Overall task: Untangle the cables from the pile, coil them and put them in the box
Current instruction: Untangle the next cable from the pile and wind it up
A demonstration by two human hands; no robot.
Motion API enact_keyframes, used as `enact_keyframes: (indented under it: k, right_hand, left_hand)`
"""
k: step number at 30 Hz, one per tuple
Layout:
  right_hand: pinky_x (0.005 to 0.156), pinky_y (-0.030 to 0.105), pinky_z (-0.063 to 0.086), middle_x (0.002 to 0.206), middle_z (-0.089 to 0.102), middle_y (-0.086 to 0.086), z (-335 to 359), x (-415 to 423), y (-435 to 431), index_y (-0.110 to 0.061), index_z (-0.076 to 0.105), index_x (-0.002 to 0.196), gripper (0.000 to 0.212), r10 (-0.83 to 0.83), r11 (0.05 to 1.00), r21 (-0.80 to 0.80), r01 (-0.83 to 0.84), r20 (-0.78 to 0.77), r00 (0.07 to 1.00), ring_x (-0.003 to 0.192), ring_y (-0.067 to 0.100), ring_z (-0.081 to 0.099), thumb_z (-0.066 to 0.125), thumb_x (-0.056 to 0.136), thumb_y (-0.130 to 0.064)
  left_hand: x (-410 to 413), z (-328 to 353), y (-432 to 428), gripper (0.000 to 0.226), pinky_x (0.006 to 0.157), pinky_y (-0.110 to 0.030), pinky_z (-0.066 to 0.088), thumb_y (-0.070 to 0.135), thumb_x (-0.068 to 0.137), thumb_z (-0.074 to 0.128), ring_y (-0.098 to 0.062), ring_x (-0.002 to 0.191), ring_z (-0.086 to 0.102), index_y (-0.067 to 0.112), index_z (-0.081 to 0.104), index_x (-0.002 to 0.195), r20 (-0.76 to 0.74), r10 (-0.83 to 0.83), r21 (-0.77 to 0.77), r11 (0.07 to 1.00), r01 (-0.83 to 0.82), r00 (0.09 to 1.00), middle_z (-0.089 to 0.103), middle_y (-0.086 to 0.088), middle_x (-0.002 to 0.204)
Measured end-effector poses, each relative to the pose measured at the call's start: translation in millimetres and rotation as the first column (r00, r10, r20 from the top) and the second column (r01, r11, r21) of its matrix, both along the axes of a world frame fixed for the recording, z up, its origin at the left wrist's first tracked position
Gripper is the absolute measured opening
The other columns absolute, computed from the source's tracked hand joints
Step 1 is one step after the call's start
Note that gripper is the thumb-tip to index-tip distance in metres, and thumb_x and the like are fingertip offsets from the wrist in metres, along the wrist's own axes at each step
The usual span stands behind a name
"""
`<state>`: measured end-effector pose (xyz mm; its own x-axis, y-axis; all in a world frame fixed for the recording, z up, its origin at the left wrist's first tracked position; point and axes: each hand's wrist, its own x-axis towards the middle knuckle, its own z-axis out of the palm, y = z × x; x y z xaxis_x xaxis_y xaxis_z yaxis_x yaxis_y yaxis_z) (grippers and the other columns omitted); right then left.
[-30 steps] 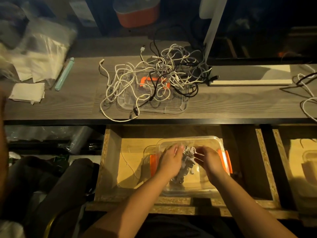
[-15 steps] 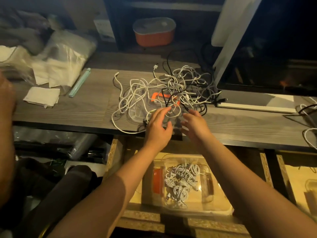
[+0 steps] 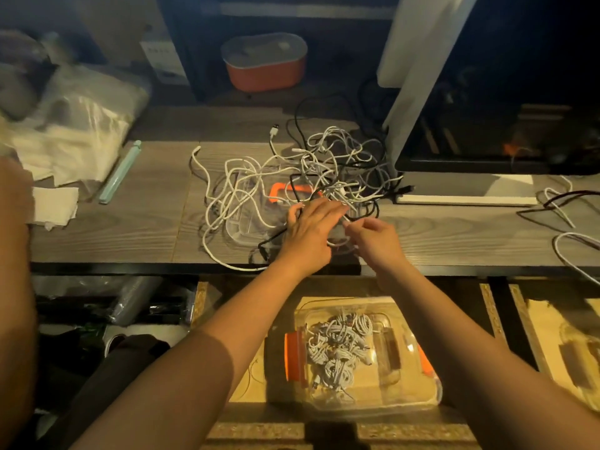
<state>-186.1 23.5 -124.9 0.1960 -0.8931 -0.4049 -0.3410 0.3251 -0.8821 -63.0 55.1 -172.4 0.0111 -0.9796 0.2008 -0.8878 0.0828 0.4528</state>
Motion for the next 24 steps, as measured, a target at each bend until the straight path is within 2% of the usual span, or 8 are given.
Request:
enact_keyframes:
  k: [4,6,9,14,17,20,22,24]
  right_hand:
    - [0.068,0.032,0.046,0.078,0.057,0.005,4.7,0.3,10.5,-0.008,0.056,0.082,0.020,-0.049,0.984,-0.170,0.057,0.056,0.997,0.070,0.012,0.055,0.048,0.097,-0.017]
    - [0.074,0.022,0.050,0.094,0.064,-0.002,10.5,2.2,18.0,-0.012,0.056,0.088,0.015,-0.143,0.986,-0.045,0.160,0.264,0.954,0.082,0.001,0.061,0.046,0.098,-0.016]
    - [0.084,0.029,0.050,0.106,0.068,0.000,19.9,1.8,21.6,-0.014,0.055,0.088,0.013,-0.363,0.932,0.187,0.311,0.478,0.800,0.100,0.013,0.063,0.046,0.097,-0.014]
    - [0.061,0.026,0.042,0.058,0.046,-0.002,37.4,-8.9,14.7,-0.015,0.041,0.075,0.024,-0.504,0.856,0.228,0.464,0.568,0.651,0.051,0.009,0.045,0.035,0.098,-0.008]
    - [0.052,0.025,0.033,0.064,0.039,-0.003,34.3,-23.1,6.9,-0.017,0.039,0.076,0.021,-0.374,0.917,-0.027,0.399,0.293,0.880,0.054,0.009,0.036,0.046,0.095,-0.016]
    - [0.064,0.030,0.047,0.087,0.050,0.000,23.9,-31.6,6.6,-0.019,0.040,0.101,0.031,-0.053,0.992,-0.111,0.055,0.022,0.998,0.074,0.011,0.052,0.066,0.085,-0.024]
    - [0.071,0.034,0.053,0.092,0.059,0.002,18.8,-32.4,8.7,-0.023,0.046,0.102,0.035,0.228,0.968,-0.051,-0.247,-0.237,0.944,0.081,0.014,0.060,0.072,0.080,-0.031]
    - [0.075,0.039,0.053,0.085,0.066,0.005,17.9,-29.2,11.2,-0.019,0.062,0.086,0.014,0.407,0.883,0.005,-0.469,-0.506,0.761,0.079,0.017,0.062,0.068,0.083,-0.031]
  left_hand:
    - [-0.1,-9.0,-10.0,0.059,0.098,-0.032,0.017,0.005,0.071,0.069,-0.021,0.126,0.044,0.018,0.056,0.127,-0.064,0.068,-0.053,0.996,-0.071,0.996,0.057,-0.002,0.128]
    - [0.3,-12.0,-11.1,0.048,0.093,-0.029,0.019,0.012,0.073,0.064,-0.021,0.119,0.049,0.016,0.060,0.121,-0.092,0.080,-0.115,0.989,-0.091,0.993,0.062,-0.004,0.121]
    - [-7.4,-12.1,-14.0,0.049,0.097,-0.036,0.022,0.005,0.071,0.061,-0.020,0.119,0.048,0.017,0.062,0.118,-0.108,0.079,-0.105,0.990,-0.090,0.991,0.062,-0.003,0.120]
    - [-10.6,-11.6,-18.6,0.027,0.110,-0.035,0.006,0.017,0.084,0.060,-0.019,0.127,0.044,0.018,0.065,0.110,-0.037,0.154,-0.043,0.987,-0.156,0.987,0.064,-0.001,0.119]
    - [-6.1,-9.3,-21.5,0.027,0.115,-0.034,-0.004,0.030,0.089,0.057,-0.013,0.137,0.029,0.023,0.063,0.114,-0.011,0.201,0.055,0.978,-0.200,0.979,0.056,0.004,0.130]
    - [-7.3,-2.5,-26.0,0.041,0.115,-0.039,-0.009,0.042,0.089,0.054,-0.015,0.141,0.020,0.025,0.056,0.126,0.060,0.155,0.082,0.984,-0.159,0.986,0.046,0.006,0.141]
    - [-11.8,-0.4,-27.4,0.042,0.115,-0.041,-0.009,0.043,0.088,0.055,-0.016,0.141,0.020,0.026,0.056,0.126,0.090,0.111,0.079,0.990,-0.118,0.990,0.047,0.007,0.140]
    - [-15.9,-0.6,-27.3,0.039,0.115,-0.042,-0.007,0.040,0.085,0.061,-0.019,0.138,0.029,0.024,0.060,0.120,0.057,0.121,-0.003,0.993,-0.121,0.991,0.057,0.004,0.131]
